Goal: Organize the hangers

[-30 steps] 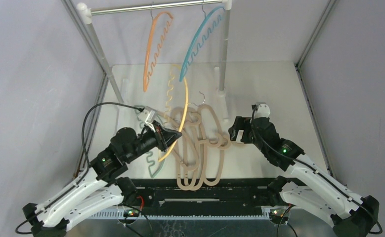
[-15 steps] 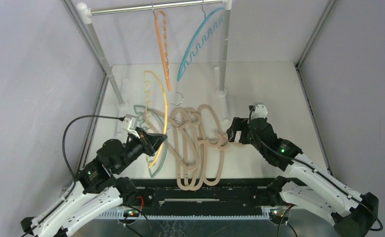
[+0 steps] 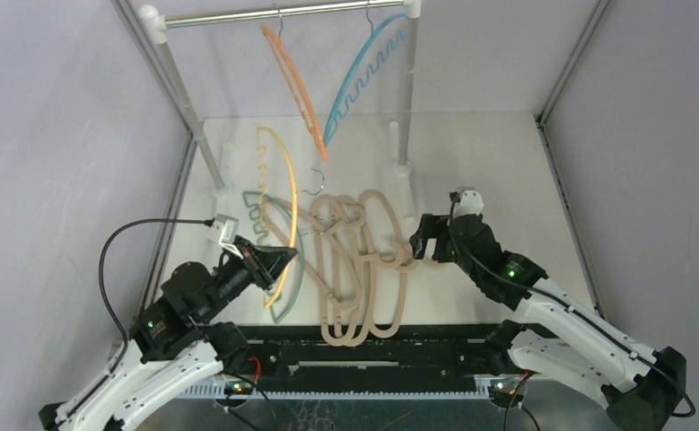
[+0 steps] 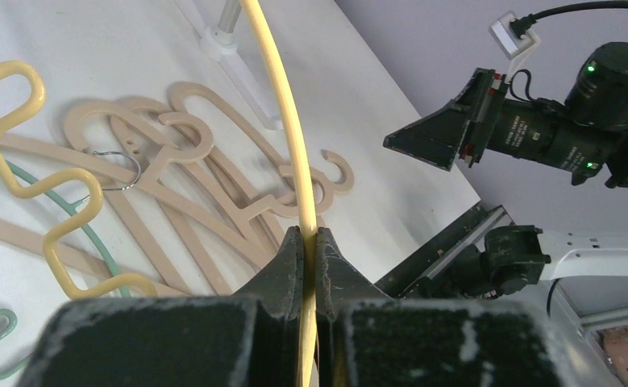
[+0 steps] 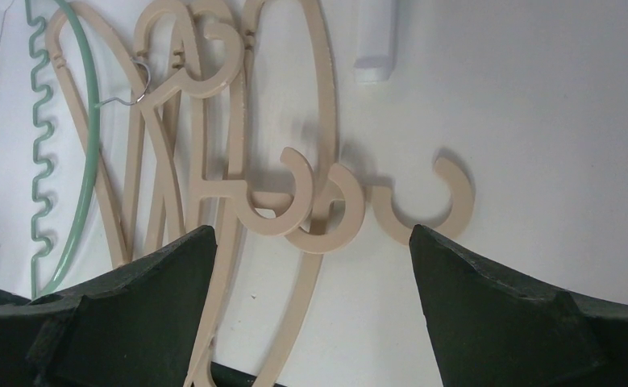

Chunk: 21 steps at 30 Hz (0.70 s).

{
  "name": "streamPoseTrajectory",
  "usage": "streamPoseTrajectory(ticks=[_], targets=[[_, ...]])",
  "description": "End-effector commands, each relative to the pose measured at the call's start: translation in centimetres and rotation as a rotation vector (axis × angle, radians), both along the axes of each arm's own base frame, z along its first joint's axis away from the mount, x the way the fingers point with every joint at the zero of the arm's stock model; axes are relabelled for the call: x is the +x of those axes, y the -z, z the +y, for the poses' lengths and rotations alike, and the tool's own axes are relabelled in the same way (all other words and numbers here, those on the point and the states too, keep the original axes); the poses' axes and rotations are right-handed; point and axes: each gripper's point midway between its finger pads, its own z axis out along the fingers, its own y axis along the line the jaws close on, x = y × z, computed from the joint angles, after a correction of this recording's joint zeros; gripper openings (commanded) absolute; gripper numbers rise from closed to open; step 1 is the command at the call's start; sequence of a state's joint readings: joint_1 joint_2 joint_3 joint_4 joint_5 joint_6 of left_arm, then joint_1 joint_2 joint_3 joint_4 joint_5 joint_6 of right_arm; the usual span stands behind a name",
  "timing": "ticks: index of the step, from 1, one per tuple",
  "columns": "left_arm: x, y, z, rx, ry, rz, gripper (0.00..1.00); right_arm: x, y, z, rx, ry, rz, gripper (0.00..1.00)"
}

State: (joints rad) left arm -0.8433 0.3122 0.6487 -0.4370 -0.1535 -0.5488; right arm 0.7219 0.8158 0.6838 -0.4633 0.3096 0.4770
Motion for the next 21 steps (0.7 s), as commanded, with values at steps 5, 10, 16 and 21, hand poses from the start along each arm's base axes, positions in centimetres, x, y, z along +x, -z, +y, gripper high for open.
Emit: streamPoseTrajectory(ticks=[5, 10, 16, 21], targets=[[0.4, -5.4, 0.1, -0.041, 0.000, -0.154, 0.00, 1.0, -3.4, 1.1, 0.041, -0.007, -0.081, 0.98], [2.0, -8.0, -0.5, -0.002, -0.012, -0.198, 0.00, 0.9, -4.0, 0.9, 0.036, -0.002, -0.094, 0.98], [3.4, -11.9, 0.7, -0.048, -0.039, -0.285, 0.00, 0.7, -4.0, 0.5, 0.028, 0.005, -0.096, 0.98], [5.7, -14.6, 1.3, -0.067, -0.050, -0.342, 0.00, 0.8, -3.9, 0.6, 0.028, 0.004, -0.094, 0.98]])
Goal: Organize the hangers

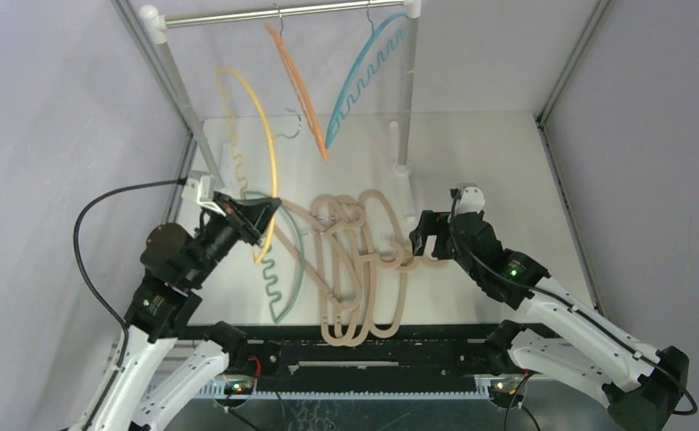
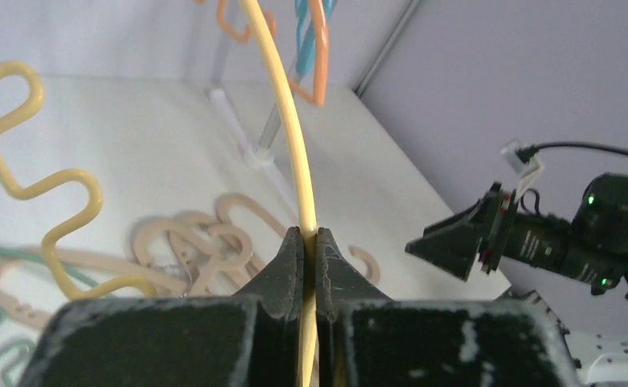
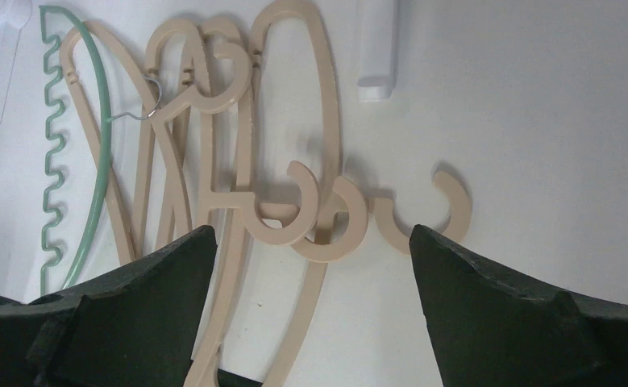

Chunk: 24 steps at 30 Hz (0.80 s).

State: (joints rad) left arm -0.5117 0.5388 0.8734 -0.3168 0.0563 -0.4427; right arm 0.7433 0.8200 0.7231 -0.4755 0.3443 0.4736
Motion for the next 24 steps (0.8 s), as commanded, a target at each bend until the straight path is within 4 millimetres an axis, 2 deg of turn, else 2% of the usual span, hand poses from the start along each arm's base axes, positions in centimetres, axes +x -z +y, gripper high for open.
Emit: streamPoseTrajectory(ticks=[1, 13, 18, 24], targets=[[0.7, -7.1, -0.7, -0.076, 0.100, -0.203, 0.00, 0.6, -2.6, 0.6, 0.036, -0.007, -0.064, 0.98], [6.4, -14.6, -0.9, -0.205, 0.206, -0.310, 0.00, 0.7, -2.6, 0.3, 0.030, 0.002, -0.065, 0.99], [8.4, -15.3, 0.0, -0.242, 0.188, -0.322, 0.00, 0.7, -2.7, 0.0, 0.027, 0.013, -0.066, 0.99], [10.1, -15.0, 1.2, -0.306, 0.183, -0.321, 0.00, 0.9, -2.5, -0.1, 0.018, 0.016, -0.060, 0.99]])
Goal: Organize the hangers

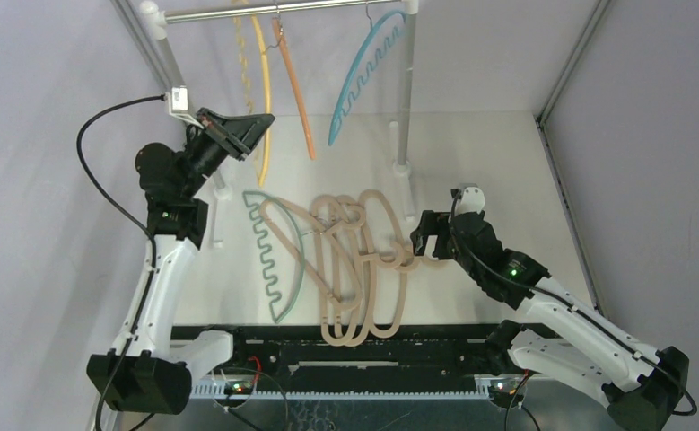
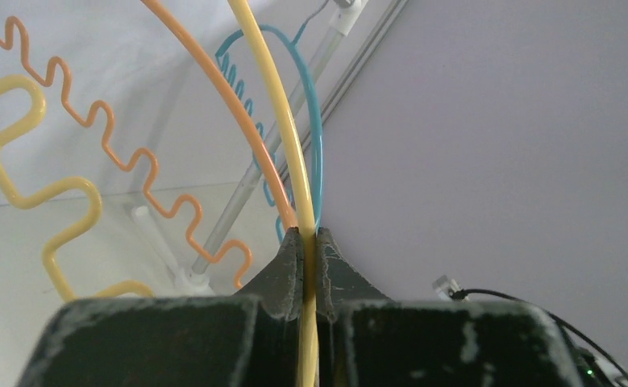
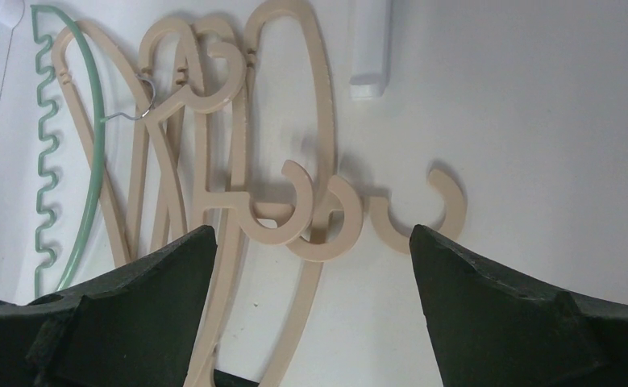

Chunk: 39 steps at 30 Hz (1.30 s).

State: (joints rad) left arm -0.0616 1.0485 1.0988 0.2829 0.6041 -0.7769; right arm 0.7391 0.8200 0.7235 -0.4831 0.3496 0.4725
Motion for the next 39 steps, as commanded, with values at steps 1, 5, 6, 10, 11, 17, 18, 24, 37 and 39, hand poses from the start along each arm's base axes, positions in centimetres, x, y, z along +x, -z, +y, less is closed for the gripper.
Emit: streamPoseTrajectory(ticks=[1, 5, 6, 10, 11, 17, 18, 24, 37, 39], targets=[[-1.1, -5.1, 0.9, -0.069, 0.020, -0.195, 0.00, 0.9, -2.7, 0.2, 0.027, 0.008, -0.064, 0.99], [0.5, -4.7, 1.7, -0.106, -0.003, -0.165, 0.00, 0.9, -2.5, 0.2, 0.026, 0.008, -0.057, 0.99], [0.9, -4.7, 2.0, -0.121, -0.008, -0.159, 0.00, 0.9, -2.5, 0.3, 0.025, 0.008, -0.056, 0.99], [2.2, -4.1, 2.7, -0.153, -0.023, -0.137, 0.00, 1.0, -2.3, 0.3, 0.021, 0.007, -0.051, 0.99], [2.5, -3.8, 2.7, -0.156, -0.027, -0.130, 0.00, 1.0, -2.3, 0.3, 0.021, 0.006, -0.052, 0.99], [4.3, -3.4, 3.0, -0.189, -0.028, -0.110, 0.00, 1.1, -2.3, 0.4, 0.015, 0.006, -0.050, 0.99], [4.5, -3.3, 3.0, -0.193, -0.028, -0.105, 0.00, 1.1, -2.3, 0.3, 0.014, 0.007, -0.049, 0.99], [6.9, -1.3, 3.1, -0.223, -0.025, -0.036, 0.00, 1.1, -2.3, 0.2, 0.011, 0.010, -0.049, 0.99], [8.6, 0.3, -1.1, -0.225, 0.153, 0.028, 0.01, 0.9, -1.6, 0.0, 0.012, 0.022, -0.034, 0.99], [8.7, 0.4, -2.1, -0.220, 0.177, 0.034, 0.01, 0.9, -1.6, 0.0, 0.012, 0.022, -0.035, 0.99]])
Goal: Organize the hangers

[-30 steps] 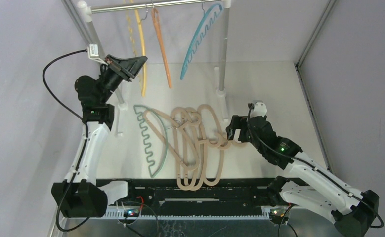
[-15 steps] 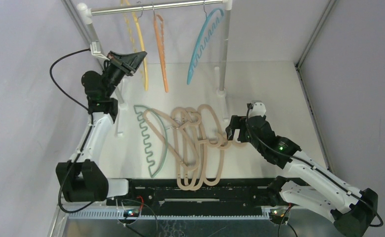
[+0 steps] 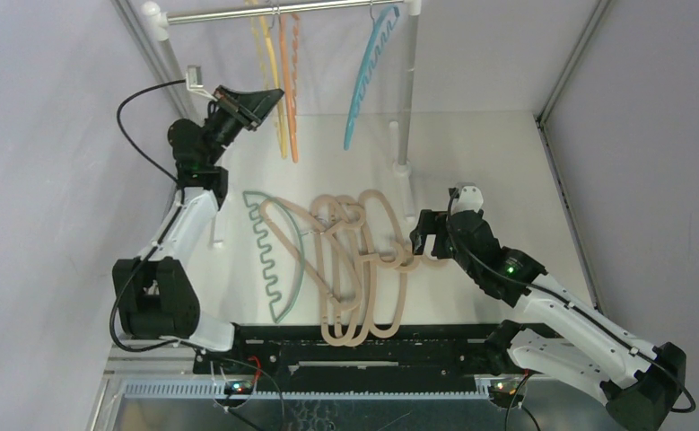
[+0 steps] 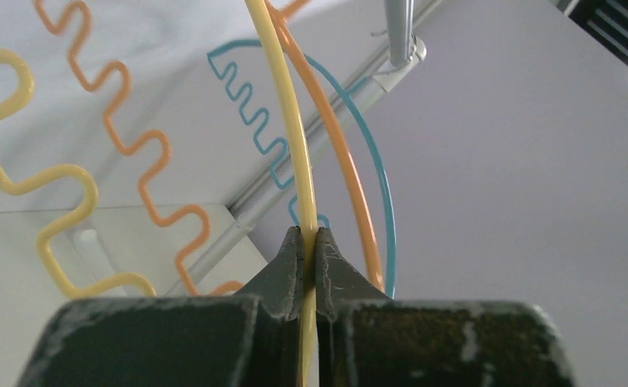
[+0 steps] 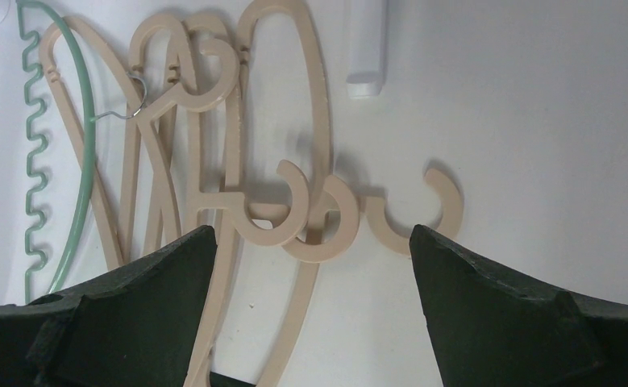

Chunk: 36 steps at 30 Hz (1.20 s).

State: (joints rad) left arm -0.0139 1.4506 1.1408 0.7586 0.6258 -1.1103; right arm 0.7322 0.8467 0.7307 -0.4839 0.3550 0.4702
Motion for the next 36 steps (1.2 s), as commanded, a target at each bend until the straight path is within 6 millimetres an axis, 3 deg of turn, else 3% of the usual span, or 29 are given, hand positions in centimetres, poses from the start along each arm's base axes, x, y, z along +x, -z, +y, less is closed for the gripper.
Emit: streamPoseTrajectory(ticks=[1, 13, 21, 28, 36], targets=[[-1.2, -2.2, -3.1, 0.014, 0.108, -0.063, 0.01, 0.6, -2.0, 0.0, 0.030, 0.014, -0.048, 0.99], [-0.5, -3.1, -10.1, 0.031, 0.265, -0.056, 0.00, 0.3, -2.3, -0.4, 0.039, 0.022, -0.062, 0.99], [0.8, -1.1, -14.1, 0.027, 0.330, -0.010, 0.00, 0.1, -2.4, -1.2, 0.035, 0.035, -0.070, 0.99], [1.3, -1.0, -17.3, 0.039, 0.375, -0.002, 0.00, 0.1, -2.4, -1.5, 0.035, 0.042, -0.074, 0.99], [1.3, -0.7, -18.3, 0.051, 0.390, -0.002, 0.04, 0.1, -2.4, -2.0, 0.031, 0.054, -0.074, 1.00]])
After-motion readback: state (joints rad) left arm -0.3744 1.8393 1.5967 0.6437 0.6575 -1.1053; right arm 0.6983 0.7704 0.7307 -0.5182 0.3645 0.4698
